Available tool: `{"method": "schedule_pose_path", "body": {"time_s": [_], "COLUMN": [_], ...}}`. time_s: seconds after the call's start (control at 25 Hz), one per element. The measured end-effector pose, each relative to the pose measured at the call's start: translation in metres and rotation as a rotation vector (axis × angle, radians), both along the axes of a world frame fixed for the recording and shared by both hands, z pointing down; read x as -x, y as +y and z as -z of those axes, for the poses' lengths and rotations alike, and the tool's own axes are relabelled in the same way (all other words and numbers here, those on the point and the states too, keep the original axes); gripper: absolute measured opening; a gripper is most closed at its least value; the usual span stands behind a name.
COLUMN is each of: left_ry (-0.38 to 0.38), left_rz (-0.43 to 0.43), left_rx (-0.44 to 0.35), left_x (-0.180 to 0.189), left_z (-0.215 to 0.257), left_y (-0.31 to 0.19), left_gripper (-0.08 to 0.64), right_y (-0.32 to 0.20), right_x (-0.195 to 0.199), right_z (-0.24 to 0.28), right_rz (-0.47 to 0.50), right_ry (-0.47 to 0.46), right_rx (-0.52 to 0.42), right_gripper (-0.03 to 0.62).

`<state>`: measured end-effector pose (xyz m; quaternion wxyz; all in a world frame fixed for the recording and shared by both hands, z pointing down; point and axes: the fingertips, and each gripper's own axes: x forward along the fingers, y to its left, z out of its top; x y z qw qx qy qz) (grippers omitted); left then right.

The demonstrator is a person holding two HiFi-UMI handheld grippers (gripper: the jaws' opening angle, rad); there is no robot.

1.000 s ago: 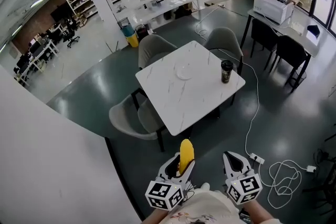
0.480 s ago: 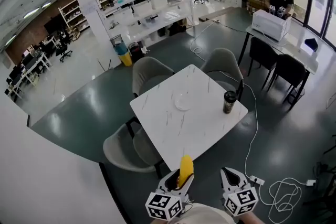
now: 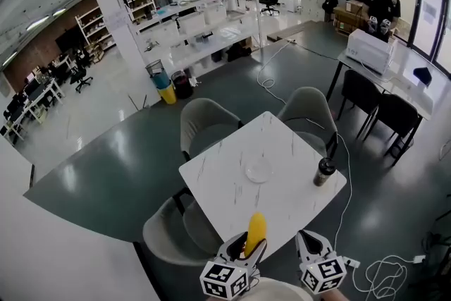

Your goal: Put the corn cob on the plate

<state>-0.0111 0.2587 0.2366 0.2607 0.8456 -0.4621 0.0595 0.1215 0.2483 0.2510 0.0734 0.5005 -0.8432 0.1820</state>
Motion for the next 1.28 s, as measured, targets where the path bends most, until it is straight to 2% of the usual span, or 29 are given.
{"method": "schedule_pose_path", "body": {"time_s": [0.36,0.64,0.96,1.28], "left_ry": [-0.002,0.012,0.033,0.031], "left_rz": [-0.034,-0.052,0.011,0.030], "left_rx": [-0.015,0.051,0.065,0.052], "left_x": [0.050,0.055,0.057,0.055], "left_z": [-0.004,-0.025,-0.030,-0.027], "left_y": [-0.066,-0.086,-0.122,-0.152], "left_gripper": [0.232,0.232,0.232,0.232], "right_y": [-0.065,-0.092,-0.127,-0.154], "right_x": [0.047,0.071,0.064,0.055], "right_z": [-0.009,-0.010,-0.017,-0.017], "right_rz": [-0.041,-0.027,0.001,-0.014], "right_ry": [-0.019,-0.009,0.005,-0.003], "right_rx": [0.009,0.001,0.011,0.003], "right_gripper": [0.002,0.002,0.002,0.002]}}
